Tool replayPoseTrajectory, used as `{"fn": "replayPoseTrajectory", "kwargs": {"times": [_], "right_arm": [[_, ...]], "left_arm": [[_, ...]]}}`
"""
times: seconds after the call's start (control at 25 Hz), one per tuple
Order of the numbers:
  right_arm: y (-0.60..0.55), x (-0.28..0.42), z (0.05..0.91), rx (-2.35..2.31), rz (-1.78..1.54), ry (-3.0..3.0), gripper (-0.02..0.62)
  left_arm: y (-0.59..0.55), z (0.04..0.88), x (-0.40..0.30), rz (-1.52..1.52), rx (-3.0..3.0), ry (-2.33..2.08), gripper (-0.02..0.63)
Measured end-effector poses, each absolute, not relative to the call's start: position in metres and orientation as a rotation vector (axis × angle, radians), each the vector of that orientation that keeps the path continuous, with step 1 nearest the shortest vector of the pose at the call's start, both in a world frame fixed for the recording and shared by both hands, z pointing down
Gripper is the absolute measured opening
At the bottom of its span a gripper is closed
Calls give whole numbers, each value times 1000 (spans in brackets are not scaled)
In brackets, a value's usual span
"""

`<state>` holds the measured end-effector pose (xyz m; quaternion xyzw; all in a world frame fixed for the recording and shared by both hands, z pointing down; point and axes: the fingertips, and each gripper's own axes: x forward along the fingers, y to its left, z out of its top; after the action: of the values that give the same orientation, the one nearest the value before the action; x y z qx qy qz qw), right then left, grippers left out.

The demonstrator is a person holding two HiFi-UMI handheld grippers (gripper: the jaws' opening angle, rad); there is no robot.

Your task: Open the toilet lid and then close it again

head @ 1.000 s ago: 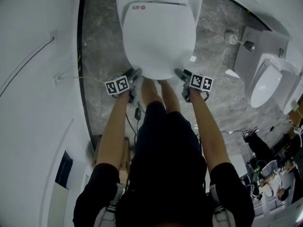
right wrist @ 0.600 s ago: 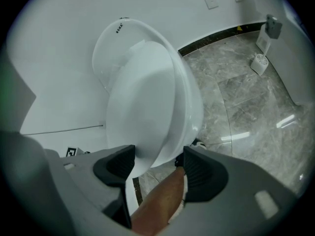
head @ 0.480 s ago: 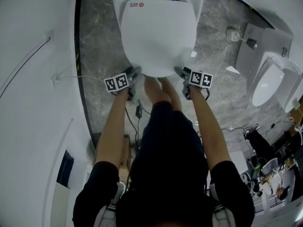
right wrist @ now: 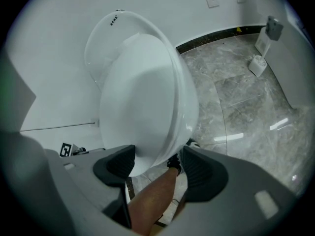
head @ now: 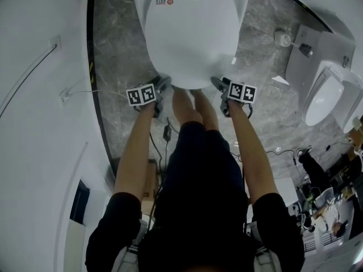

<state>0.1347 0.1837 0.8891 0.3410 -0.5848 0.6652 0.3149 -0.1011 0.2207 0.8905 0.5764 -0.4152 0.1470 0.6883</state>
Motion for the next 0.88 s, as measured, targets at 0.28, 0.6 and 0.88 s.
{"fn": "replayPoseTrajectory", "kwargs": {"times": [0.28,0.6,0.88], "right_arm": [[183,135,902,912,1719,-1521,299],[185,134,916,903,1713,-1563,318],[186,136,915,916,1693,-1565,342]], "left_arm": [[218,903,-103,399,1318,-888,268],[218,912,-104,404,1365,-883,268],[218,910,-116,443,1377,-955,287]]}}
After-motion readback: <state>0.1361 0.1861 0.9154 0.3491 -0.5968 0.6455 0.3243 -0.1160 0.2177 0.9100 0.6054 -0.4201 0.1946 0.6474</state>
